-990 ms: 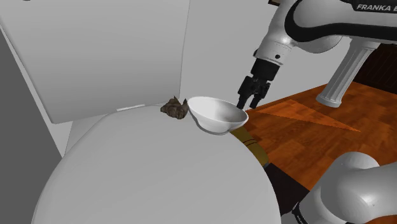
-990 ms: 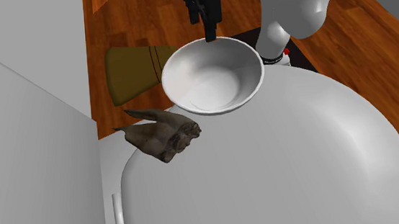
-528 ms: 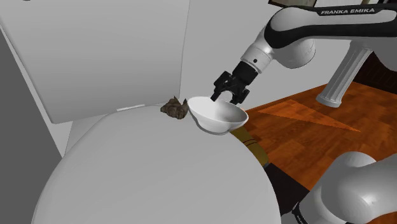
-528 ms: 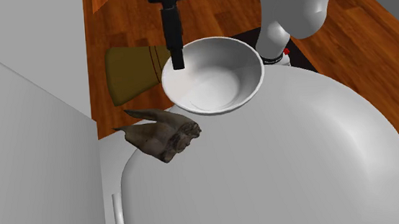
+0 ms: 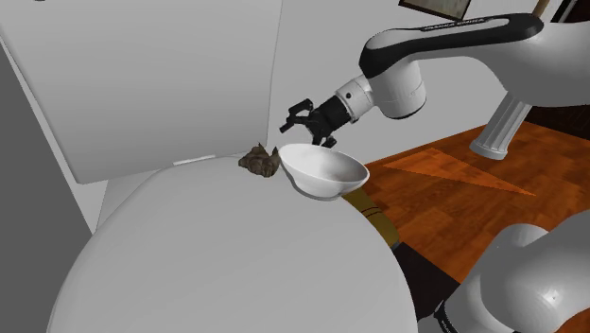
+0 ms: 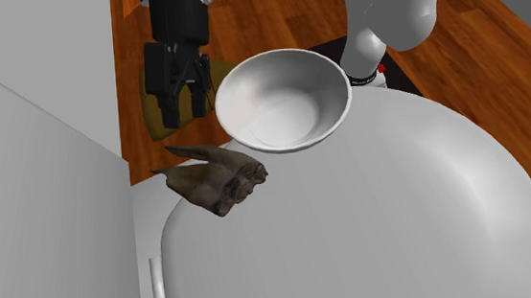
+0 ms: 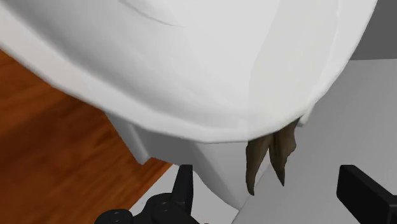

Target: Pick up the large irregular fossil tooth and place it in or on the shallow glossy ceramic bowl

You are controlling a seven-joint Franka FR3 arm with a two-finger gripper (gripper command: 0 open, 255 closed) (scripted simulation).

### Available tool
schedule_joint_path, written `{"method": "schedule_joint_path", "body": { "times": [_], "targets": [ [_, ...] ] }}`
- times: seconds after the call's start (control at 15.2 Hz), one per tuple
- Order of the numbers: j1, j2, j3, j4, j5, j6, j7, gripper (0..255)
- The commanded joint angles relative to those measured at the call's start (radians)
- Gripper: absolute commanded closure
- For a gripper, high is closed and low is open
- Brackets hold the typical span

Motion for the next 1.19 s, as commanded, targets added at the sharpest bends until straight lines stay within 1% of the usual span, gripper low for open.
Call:
{"method": "schedule_joint_path", "body": {
  "times": [0.0, 0.4, 0.92, 0.99, 1.12],
  "targets": [
    [0.011, 0.022, 0.003, 0.002, 0.047, 0.034, -0.011, 0],
    [0.041, 0.090, 0.036, 0.014, 0.102, 0.106, -0.042, 0],
    [0.041, 0.090, 0.036, 0.014, 0.102, 0.106, -0.042, 0],
    [0.041, 0.090, 0.036, 0.014, 0.102, 0.106, -0.042, 255],
    [0.041, 0.090, 0.036, 0.014, 0.102, 0.106, -0.042, 255]
  ]
}}
